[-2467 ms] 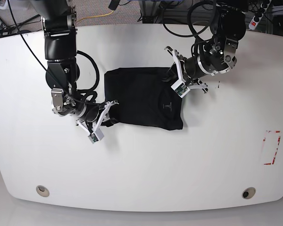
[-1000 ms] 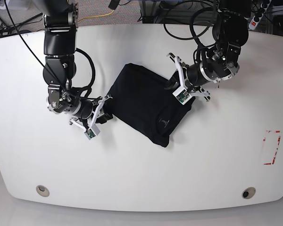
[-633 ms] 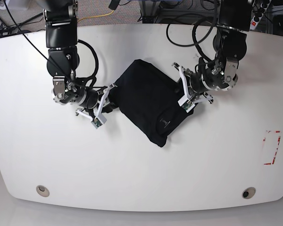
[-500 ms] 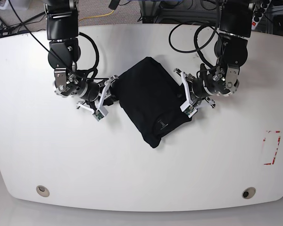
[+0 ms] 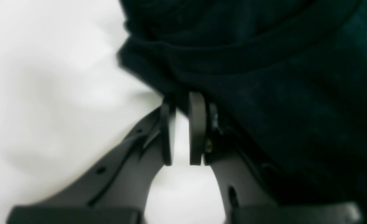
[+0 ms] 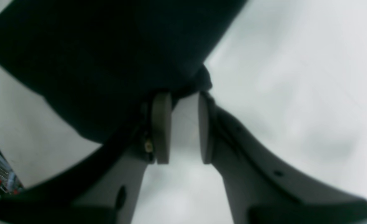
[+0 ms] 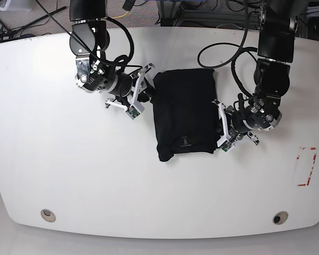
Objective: Fold the T-shirt properly
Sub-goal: 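Rotate the folded shirt square between both grippers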
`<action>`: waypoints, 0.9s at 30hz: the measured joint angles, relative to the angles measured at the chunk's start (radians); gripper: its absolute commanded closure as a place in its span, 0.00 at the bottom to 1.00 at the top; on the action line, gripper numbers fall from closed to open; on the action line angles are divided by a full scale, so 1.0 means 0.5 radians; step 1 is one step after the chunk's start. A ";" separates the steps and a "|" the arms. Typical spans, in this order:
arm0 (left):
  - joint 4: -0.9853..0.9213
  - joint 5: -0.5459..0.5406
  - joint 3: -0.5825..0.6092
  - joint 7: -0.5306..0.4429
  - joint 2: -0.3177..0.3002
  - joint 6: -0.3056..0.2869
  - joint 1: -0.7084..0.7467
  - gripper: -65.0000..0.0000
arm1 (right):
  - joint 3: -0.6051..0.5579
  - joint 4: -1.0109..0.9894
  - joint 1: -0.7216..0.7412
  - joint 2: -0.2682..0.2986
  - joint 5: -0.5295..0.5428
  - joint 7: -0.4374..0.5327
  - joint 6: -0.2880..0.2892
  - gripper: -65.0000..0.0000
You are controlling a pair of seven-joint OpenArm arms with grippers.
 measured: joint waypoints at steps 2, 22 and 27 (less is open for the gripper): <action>0.096 0.010 -0.012 0.010 -0.057 0.003 -0.005 0.90 | -0.098 0.005 0.007 -0.021 -0.023 -0.002 -0.009 0.78; 0.652 0.013 -0.246 0.208 0.355 0.472 0.320 0.47 | -0.109 0.091 0.046 0.121 0.005 -0.006 -0.099 0.78; 0.366 0.016 -0.070 0.066 0.336 0.610 0.332 0.47 | -0.012 0.098 0.045 0.112 0.012 -0.005 -0.097 0.78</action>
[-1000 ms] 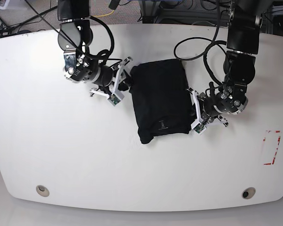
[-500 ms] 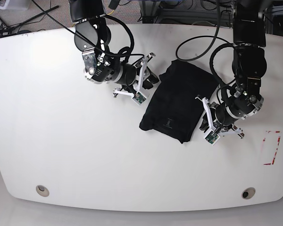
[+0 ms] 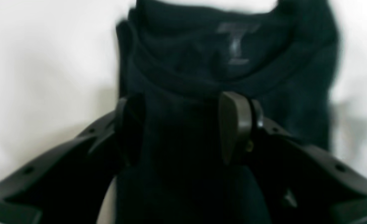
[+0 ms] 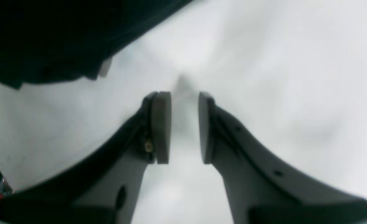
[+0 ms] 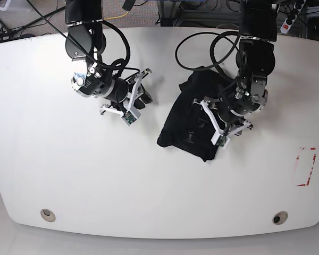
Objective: Fold the T-shirt properly
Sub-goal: 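Rotate the folded shirt square between both grippers, then open the right gripper and carry the shirt to the table edge with the left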
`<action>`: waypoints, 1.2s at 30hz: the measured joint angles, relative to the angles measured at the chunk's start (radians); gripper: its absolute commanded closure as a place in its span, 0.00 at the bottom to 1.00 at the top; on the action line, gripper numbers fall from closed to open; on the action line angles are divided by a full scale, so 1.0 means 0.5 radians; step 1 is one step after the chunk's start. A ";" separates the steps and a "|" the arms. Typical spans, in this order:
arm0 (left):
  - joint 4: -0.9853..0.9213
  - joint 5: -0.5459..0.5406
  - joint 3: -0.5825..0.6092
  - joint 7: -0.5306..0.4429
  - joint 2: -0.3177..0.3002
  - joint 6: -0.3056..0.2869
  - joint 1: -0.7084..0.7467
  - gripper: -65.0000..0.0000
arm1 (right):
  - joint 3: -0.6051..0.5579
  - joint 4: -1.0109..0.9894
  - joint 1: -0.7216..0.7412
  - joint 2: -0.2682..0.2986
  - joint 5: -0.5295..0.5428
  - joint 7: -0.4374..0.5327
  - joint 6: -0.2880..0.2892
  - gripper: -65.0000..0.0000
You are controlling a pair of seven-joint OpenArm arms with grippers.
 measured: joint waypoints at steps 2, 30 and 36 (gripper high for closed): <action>-0.121 0.000 0.057 -0.117 -0.002 0.000 0.020 0.47 | 0.036 0.002 0.001 0.000 -0.002 0.000 0.000 0.78; -0.841 -0.037 -0.725 -0.594 -0.805 -0.135 0.120 0.47 | 0.065 0.227 -0.002 0.177 -0.008 -0.008 0.005 0.78; -1.173 -0.068 -0.978 -0.835 -0.988 -0.493 0.183 0.47 | 0.056 0.310 -0.026 0.168 0.021 0.006 0.009 0.78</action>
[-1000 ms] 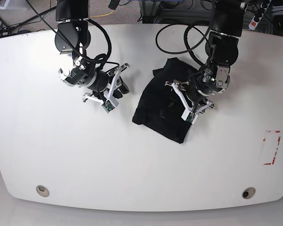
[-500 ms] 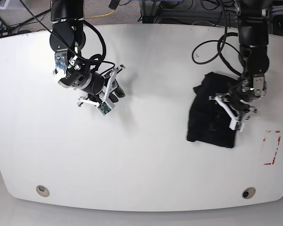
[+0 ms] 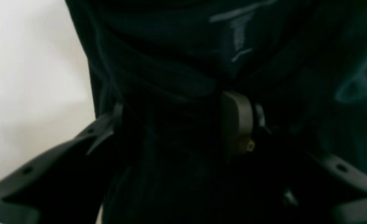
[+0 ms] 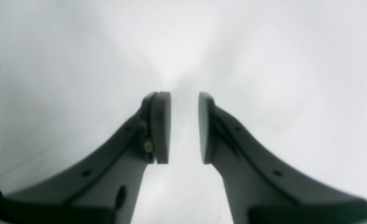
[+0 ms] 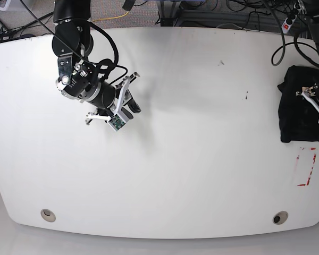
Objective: Fold the T-shirt properly
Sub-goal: 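Open the right gripper and carry the shirt to the table edge with the left, then open the left gripper to drop the shirt at the table edge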
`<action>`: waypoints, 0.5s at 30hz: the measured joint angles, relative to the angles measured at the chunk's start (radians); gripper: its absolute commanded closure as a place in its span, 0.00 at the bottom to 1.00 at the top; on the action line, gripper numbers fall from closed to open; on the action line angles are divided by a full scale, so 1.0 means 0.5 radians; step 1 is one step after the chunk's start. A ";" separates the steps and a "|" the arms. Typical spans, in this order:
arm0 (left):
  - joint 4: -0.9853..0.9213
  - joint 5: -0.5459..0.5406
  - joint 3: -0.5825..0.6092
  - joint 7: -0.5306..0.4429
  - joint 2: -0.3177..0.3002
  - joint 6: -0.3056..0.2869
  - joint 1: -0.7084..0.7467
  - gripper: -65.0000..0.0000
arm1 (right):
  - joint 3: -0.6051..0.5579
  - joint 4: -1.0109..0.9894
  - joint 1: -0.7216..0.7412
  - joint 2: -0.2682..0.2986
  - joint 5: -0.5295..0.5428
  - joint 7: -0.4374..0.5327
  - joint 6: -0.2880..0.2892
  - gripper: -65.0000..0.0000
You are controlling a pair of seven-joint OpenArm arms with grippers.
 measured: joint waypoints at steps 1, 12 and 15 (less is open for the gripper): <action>-0.056 0.001 -0.026 -0.028 -0.032 -0.031 0.005 0.47 | 0.001 0.005 -0.010 0.002 -0.017 -0.001 -0.002 0.78; 0.017 0.153 -0.148 0.128 -0.191 -0.156 0.056 0.47 | 0.002 0.060 -0.092 0.008 -0.030 -0.008 -0.002 0.78; 0.200 0.155 -0.199 0.136 -0.192 -0.168 0.112 0.47 | 0.002 0.060 -0.089 0.008 -0.030 0.001 -0.002 0.78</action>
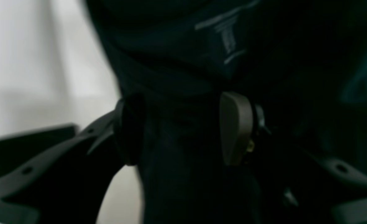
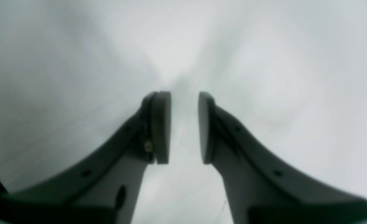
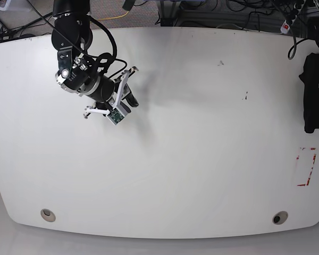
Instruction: Fold the T-shirt properly
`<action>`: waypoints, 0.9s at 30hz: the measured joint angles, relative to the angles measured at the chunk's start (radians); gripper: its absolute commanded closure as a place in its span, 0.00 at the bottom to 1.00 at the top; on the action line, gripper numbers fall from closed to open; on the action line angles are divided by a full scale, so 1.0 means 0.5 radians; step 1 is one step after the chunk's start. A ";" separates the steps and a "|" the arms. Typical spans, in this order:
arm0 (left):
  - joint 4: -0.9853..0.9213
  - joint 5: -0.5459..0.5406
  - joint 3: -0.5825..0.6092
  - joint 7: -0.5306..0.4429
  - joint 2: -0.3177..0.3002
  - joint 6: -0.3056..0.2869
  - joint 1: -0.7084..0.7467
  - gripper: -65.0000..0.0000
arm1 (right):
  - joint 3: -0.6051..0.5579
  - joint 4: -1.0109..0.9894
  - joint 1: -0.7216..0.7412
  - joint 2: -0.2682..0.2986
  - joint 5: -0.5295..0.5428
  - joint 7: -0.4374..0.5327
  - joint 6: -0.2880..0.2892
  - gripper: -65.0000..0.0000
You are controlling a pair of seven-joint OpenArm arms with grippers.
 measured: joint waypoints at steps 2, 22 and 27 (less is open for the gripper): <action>0.160 -0.005 -0.016 -0.002 0.000 -0.002 0.036 0.47 | -0.001 0.000 0.002 0.004 0.001 0.004 0.000 0.78; 1.299 0.338 -0.018 -0.907 1.089 0.468 0.585 0.46 | 0.376 -0.425 -0.243 -0.035 -0.650 1.573 -0.015 0.78; 1.396 0.381 -0.023 -1.062 1.367 0.489 0.811 0.46 | 0.517 -0.510 -0.394 -0.050 -0.674 1.779 -0.016 0.78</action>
